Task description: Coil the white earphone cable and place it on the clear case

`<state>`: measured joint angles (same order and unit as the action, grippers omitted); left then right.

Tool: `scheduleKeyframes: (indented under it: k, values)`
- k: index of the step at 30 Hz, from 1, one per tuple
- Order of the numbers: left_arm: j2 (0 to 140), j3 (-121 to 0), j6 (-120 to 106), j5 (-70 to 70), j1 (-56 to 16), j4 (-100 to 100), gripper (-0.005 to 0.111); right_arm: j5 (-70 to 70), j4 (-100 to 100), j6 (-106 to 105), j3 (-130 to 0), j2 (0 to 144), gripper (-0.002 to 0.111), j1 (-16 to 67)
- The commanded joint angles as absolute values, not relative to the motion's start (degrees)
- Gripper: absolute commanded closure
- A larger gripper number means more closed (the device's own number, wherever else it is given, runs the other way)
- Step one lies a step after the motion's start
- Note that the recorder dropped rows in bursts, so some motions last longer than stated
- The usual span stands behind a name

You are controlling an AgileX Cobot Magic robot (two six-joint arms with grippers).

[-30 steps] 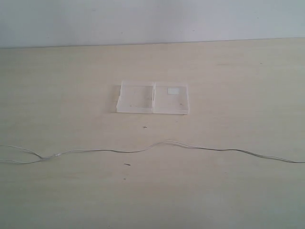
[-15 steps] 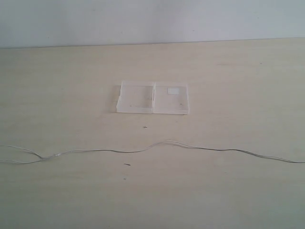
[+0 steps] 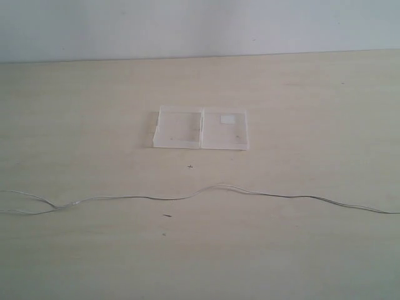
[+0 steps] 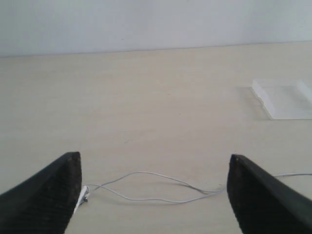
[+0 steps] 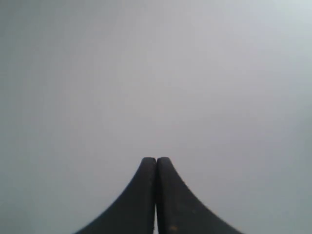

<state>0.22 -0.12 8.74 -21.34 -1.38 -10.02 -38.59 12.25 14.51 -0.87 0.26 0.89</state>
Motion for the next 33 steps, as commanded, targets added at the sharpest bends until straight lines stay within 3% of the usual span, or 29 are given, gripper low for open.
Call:
scheduleKeyframes:
  k: [1, 6, 12, 19, 25, 33]
  values:
    - [0.0, 0.0, 9.0, -21.1, -1.3, -9.9, 0.029, -38.2, 11.5, 13.2, -8.8, 4.6, 0.108, 0.5]
    - [0.0, 0.0, 9.0, -21.1, -1.3, -9.9, 0.029, -26.3, 7.4, 10.2, -22.8, 24.0, 0.108, 0.5]
    - [0.0, 0.0, 9.0, -21.1, -1.3, -9.9, 0.029, -0.6, -2.7, 10.4, -47.8, 56.2, 0.108, 0.7]
    - [0.0, 0.0, 9.0, -21.1, -1.3, -9.9, 0.029, 48.5, -2.4, -12.2, -77.5, 85.2, 0.108, 0.7]
    - [0.0, 0.0, 9.0, -21.1, -1.3, -9.9, 0.029, 66.1, 16.7, -36.1, -85.5, 96.6, 0.108, 3.7]
    - [0.0, 0.0, 9.0, -21.1, -1.3, -9.9, 0.029, 70.0, 21.0, -48.5, -85.5, 102.7, 0.108, 17.8]
